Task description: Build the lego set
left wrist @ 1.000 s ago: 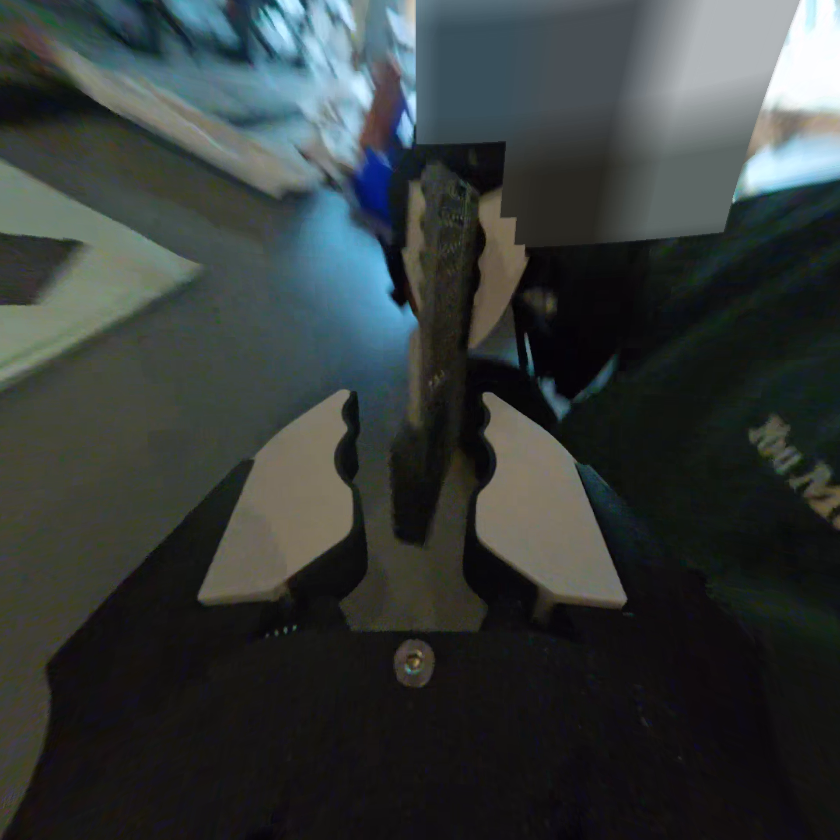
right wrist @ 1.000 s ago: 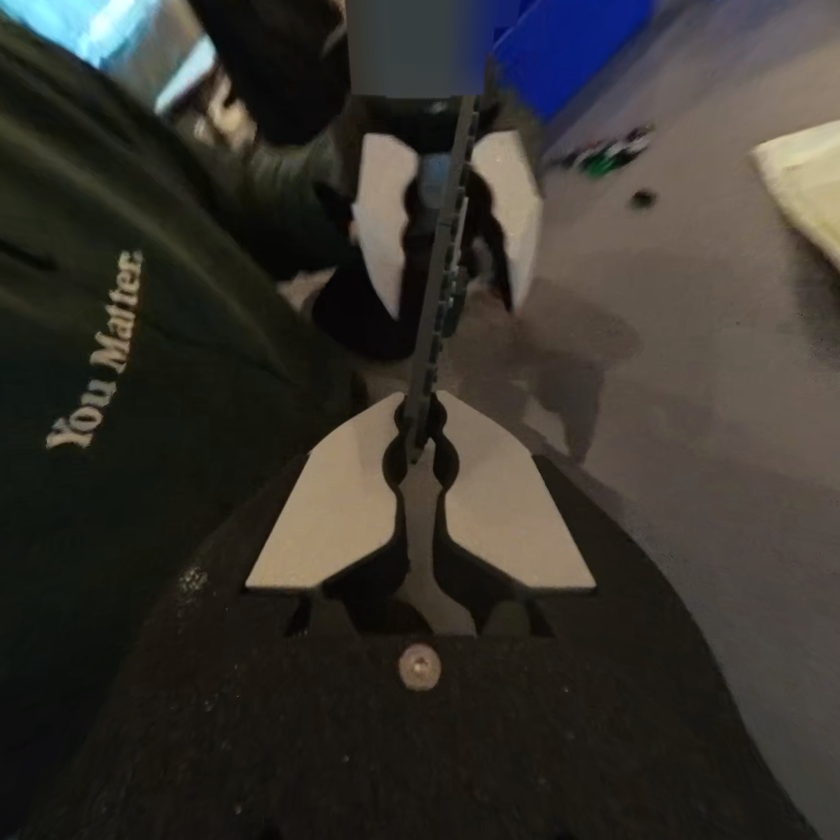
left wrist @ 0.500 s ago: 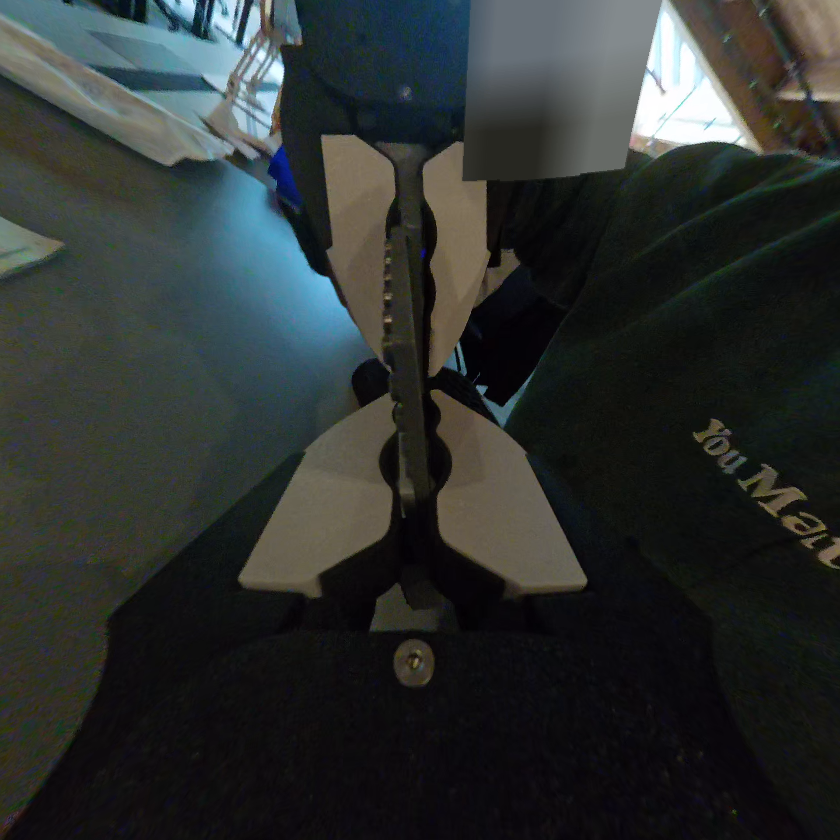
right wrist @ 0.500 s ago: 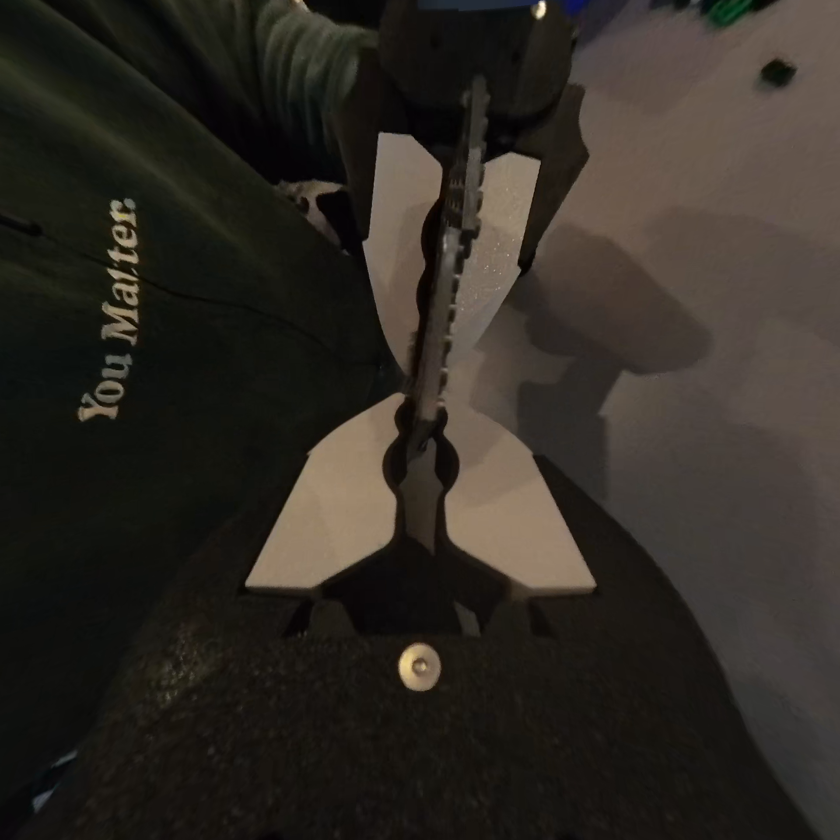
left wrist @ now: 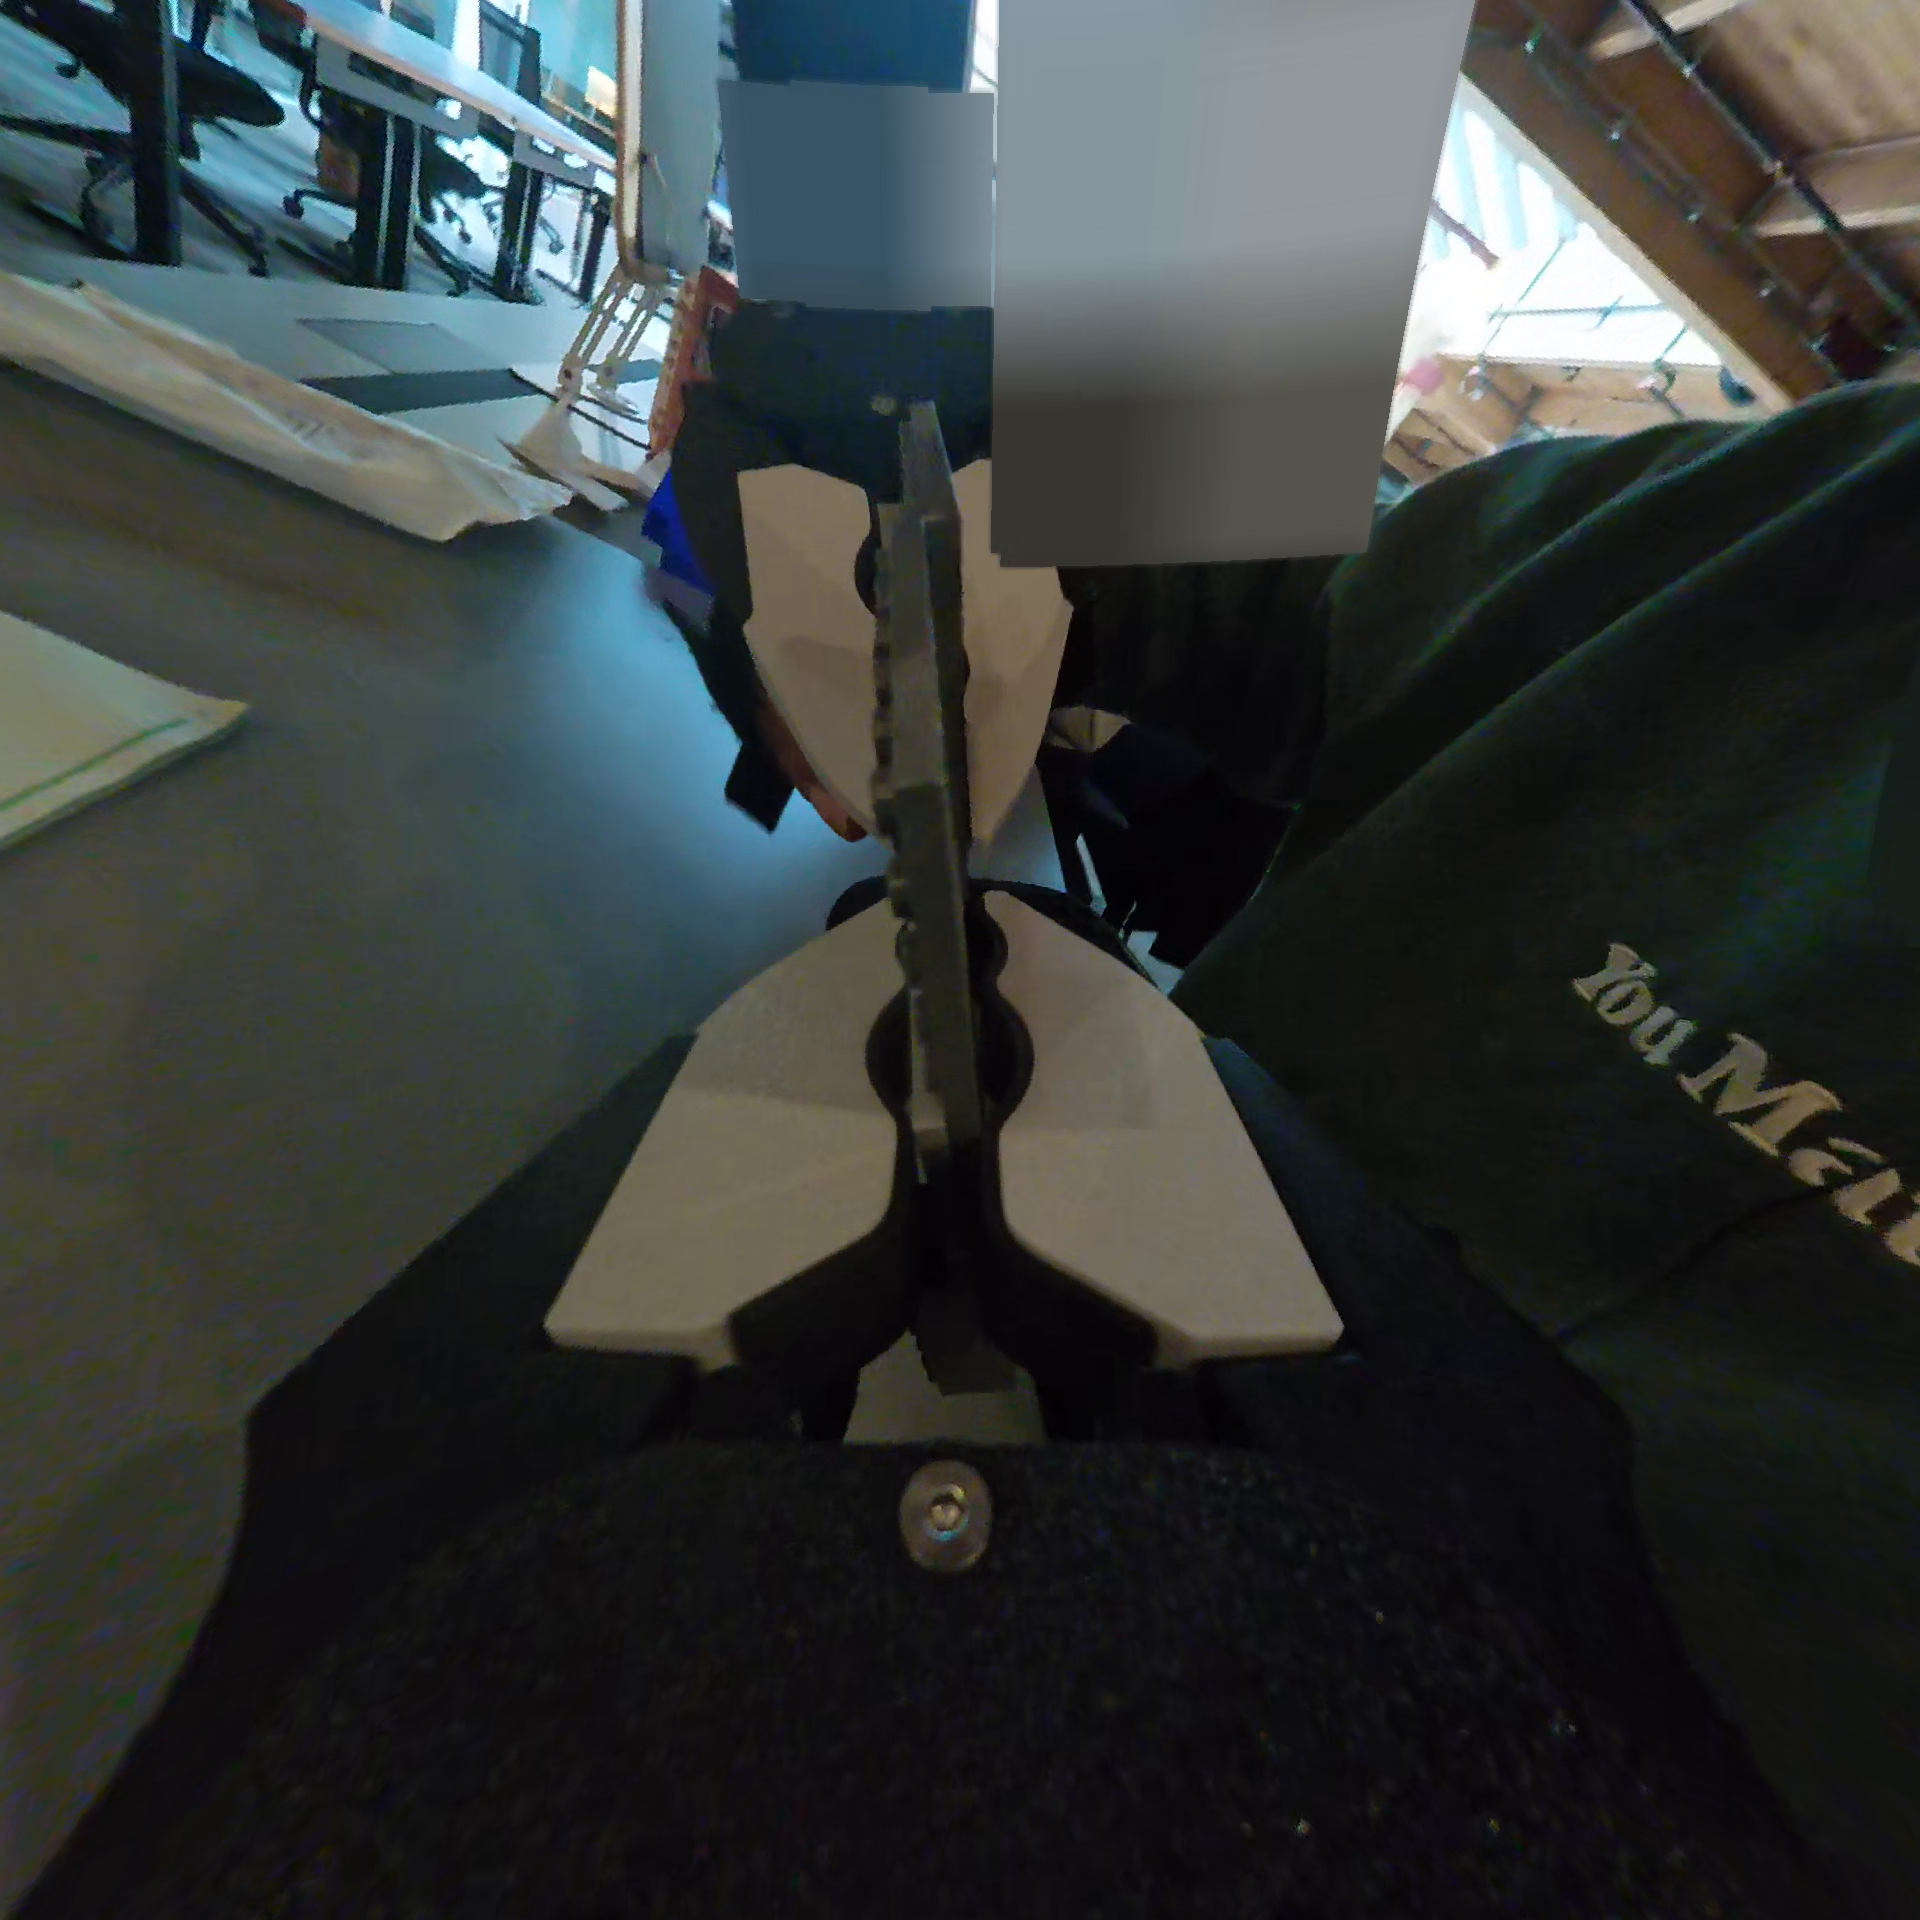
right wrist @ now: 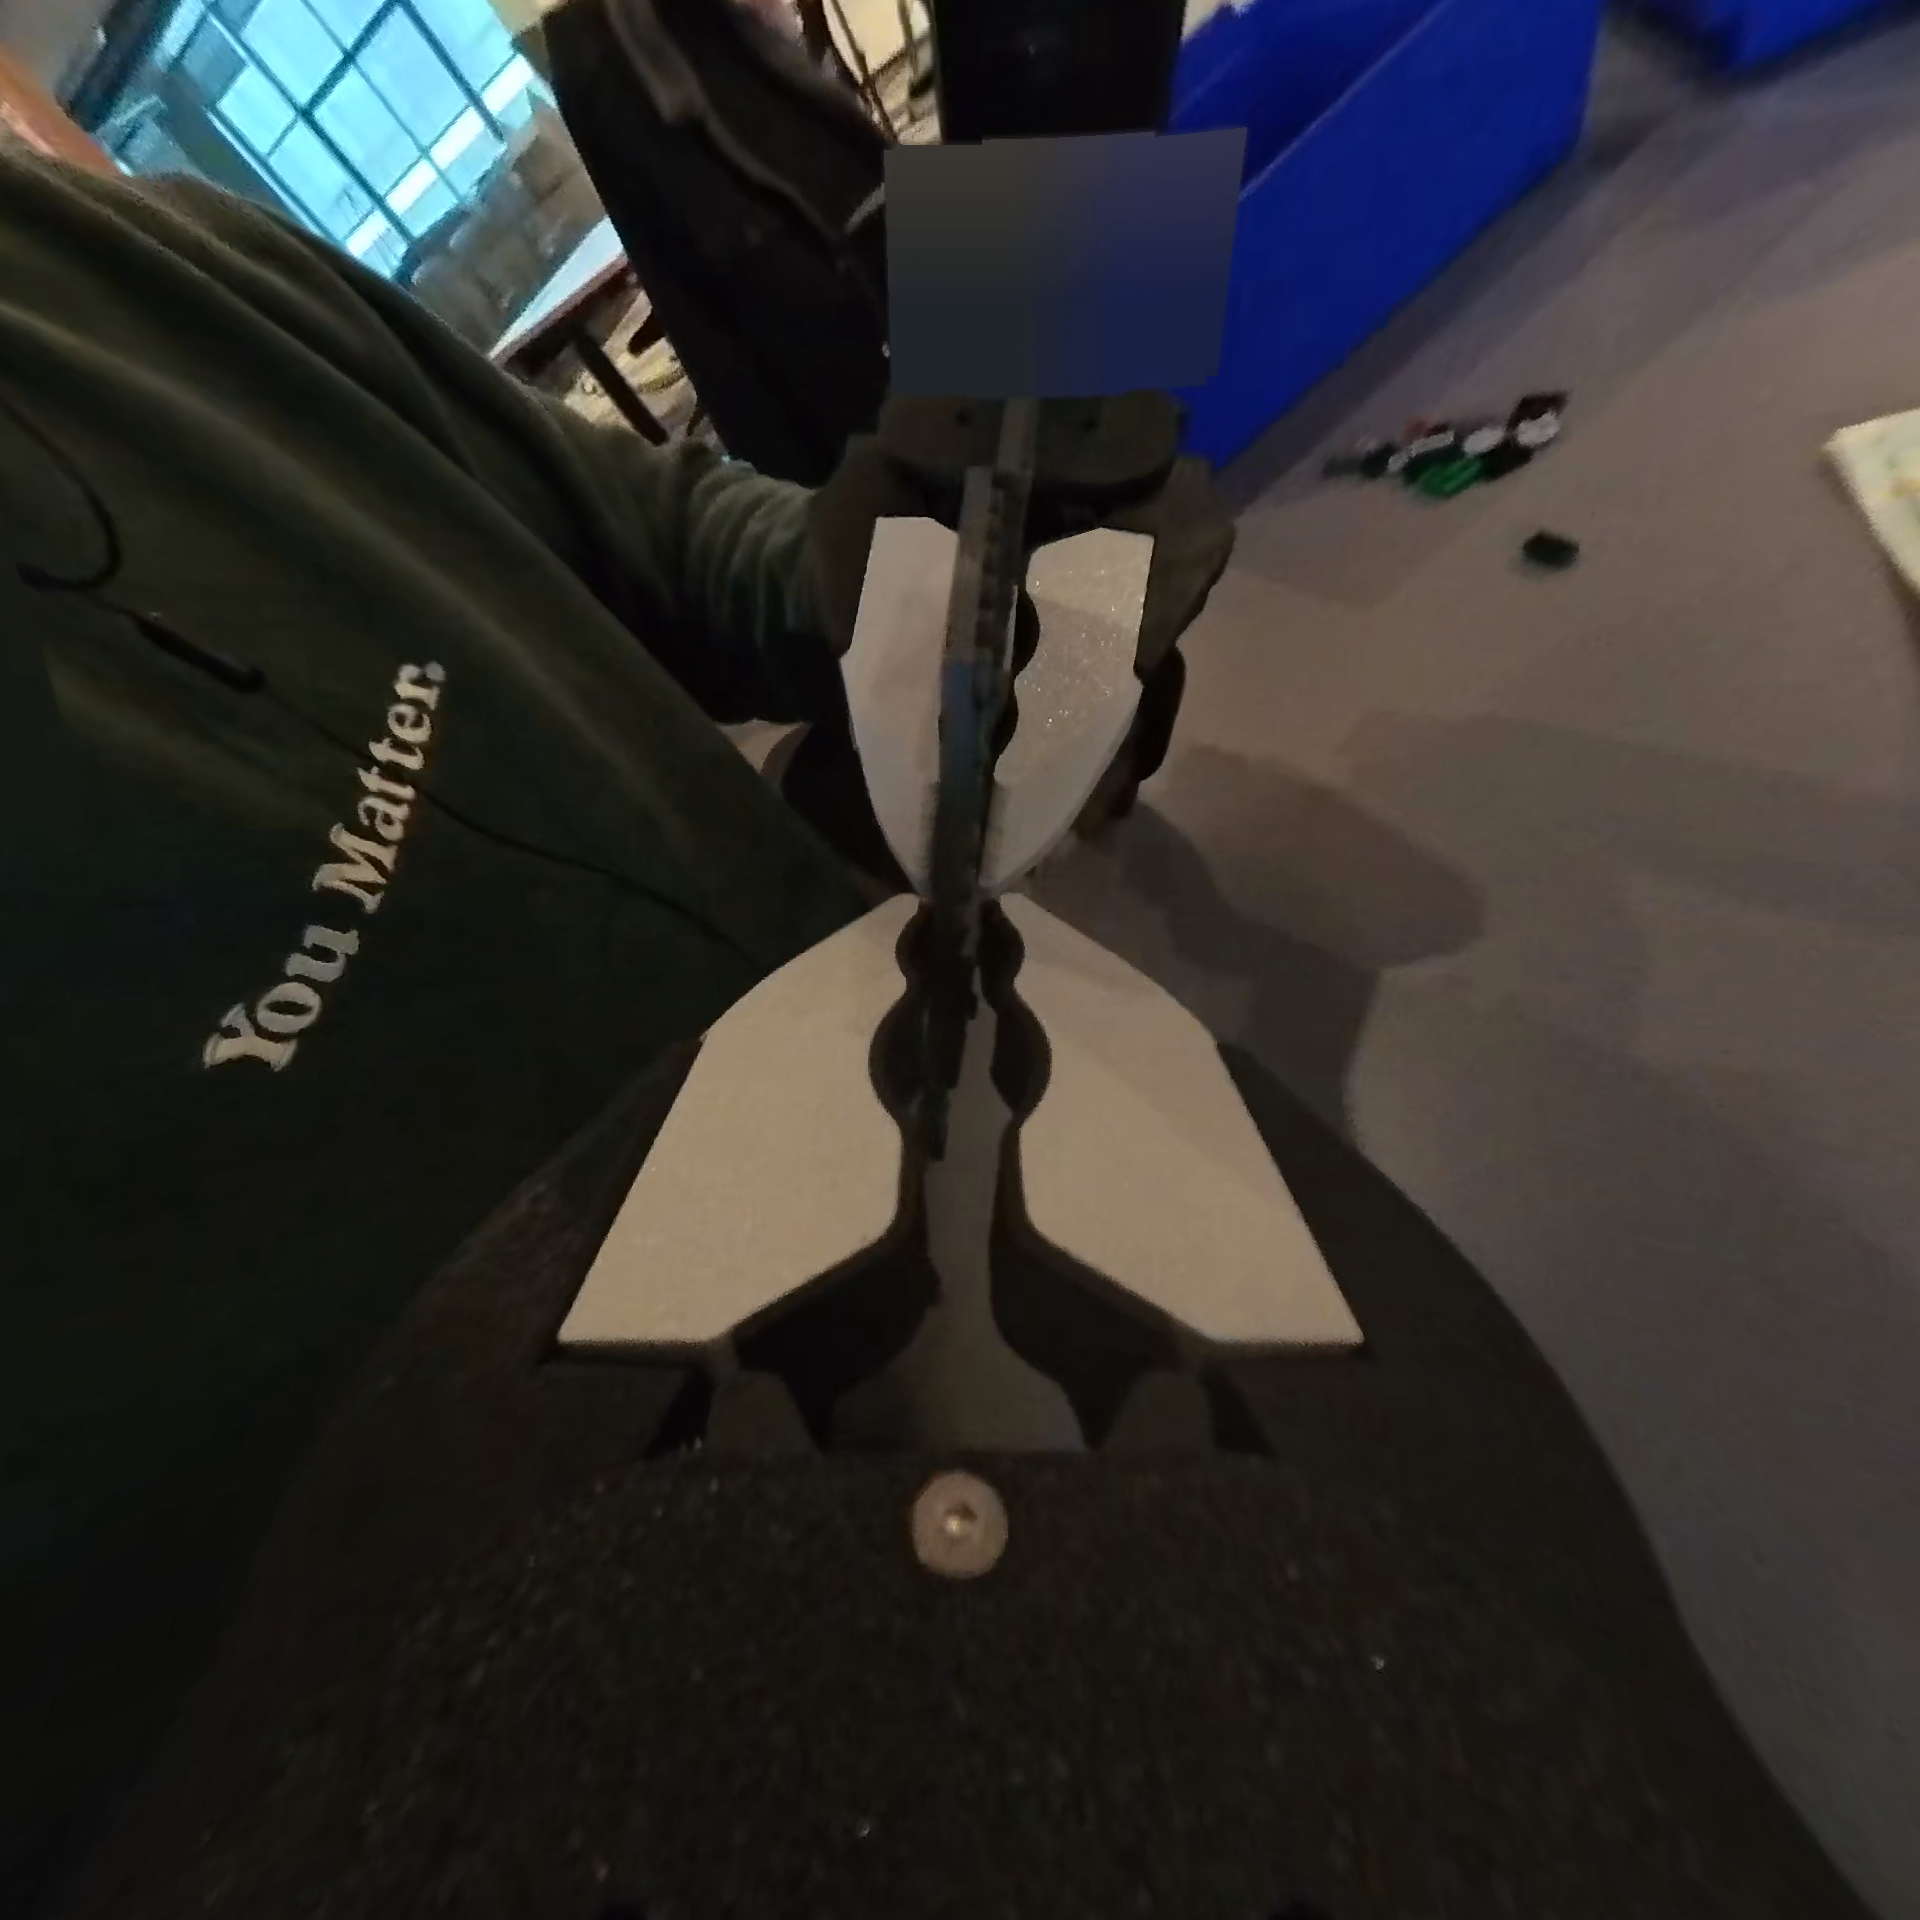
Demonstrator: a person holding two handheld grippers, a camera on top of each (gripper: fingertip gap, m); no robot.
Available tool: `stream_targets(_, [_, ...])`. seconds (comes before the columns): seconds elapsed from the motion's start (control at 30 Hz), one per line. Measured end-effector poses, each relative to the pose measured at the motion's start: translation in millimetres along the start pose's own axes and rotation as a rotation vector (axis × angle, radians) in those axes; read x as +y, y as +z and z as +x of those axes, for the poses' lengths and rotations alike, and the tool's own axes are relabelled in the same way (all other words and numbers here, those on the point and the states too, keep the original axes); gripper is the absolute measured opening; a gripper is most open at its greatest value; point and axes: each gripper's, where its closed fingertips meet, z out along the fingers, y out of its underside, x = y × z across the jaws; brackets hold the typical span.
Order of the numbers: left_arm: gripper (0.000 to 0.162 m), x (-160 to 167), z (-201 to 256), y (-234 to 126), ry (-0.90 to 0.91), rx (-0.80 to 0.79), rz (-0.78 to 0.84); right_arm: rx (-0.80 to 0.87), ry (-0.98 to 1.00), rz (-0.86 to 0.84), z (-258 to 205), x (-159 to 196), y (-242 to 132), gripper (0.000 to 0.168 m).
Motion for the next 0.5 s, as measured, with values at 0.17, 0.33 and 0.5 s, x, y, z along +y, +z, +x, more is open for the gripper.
stream_targets(0.17, [0.009,-0.3,2.6,-2.6,0.142,-0.054,-0.072,0.034,-0.008,0.019,0.8,-2.0,1.0,0.008])
stream_targets(0.33, [0.005,-2.6,-1.5,-6.0,0.14,-0.109,-0.059,0.056,0.012,0.033,1.8,-2.6,6.1,0.007])
stream_targets(0.5, [0.006,0.9,1.4,-7.6,0.149,-0.106,-0.065,0.072,-0.038,0.021,-0.8,-1.8,9.5,0.008])
